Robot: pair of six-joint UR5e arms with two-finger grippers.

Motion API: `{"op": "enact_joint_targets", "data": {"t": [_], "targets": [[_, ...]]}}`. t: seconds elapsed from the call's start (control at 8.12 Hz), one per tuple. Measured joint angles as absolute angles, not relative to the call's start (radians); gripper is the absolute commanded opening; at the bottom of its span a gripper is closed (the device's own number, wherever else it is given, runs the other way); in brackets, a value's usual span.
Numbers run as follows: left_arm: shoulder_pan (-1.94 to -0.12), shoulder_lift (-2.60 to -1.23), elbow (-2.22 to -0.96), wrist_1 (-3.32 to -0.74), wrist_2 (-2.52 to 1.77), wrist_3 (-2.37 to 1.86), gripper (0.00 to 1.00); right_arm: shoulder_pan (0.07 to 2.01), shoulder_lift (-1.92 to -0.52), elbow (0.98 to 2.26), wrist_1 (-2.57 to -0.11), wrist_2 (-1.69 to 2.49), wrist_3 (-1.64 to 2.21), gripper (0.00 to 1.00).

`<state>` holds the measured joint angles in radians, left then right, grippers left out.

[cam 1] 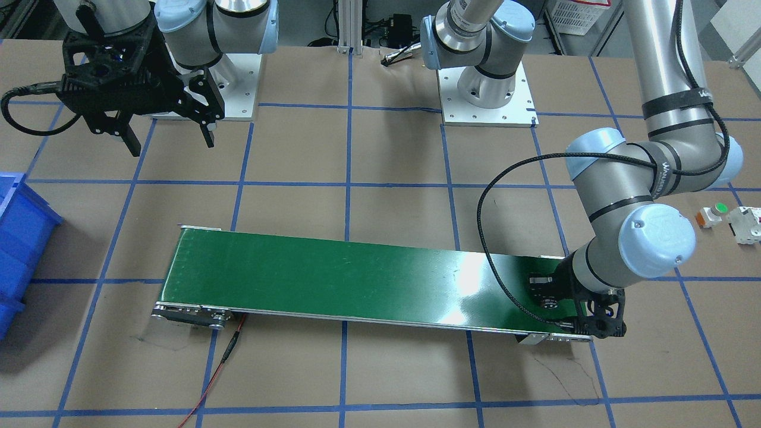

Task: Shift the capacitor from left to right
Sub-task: 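Carry the capacitor with the left gripper onto the green belt, then open the left gripper, release the capacitor on the belt, lift away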

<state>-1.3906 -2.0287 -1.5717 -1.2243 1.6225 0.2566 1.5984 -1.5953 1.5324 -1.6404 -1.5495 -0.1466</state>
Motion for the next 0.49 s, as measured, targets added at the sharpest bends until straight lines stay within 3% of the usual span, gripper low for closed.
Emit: {"op": "enact_joint_targets", "data": {"t": [0.12,0.49], "targets": [[-1.392,-2.032,-1.572,-1.191,1.617,0.251,1.0,1.599,-1.595,1.532,-1.64,-1.549,-0.146,1.0],[-1.418,-2.023,-1.572,-1.139,1.544,0.198,1.0,1.599,-1.599,1.532,-1.641,-1.553,-0.148,1.0]]}}
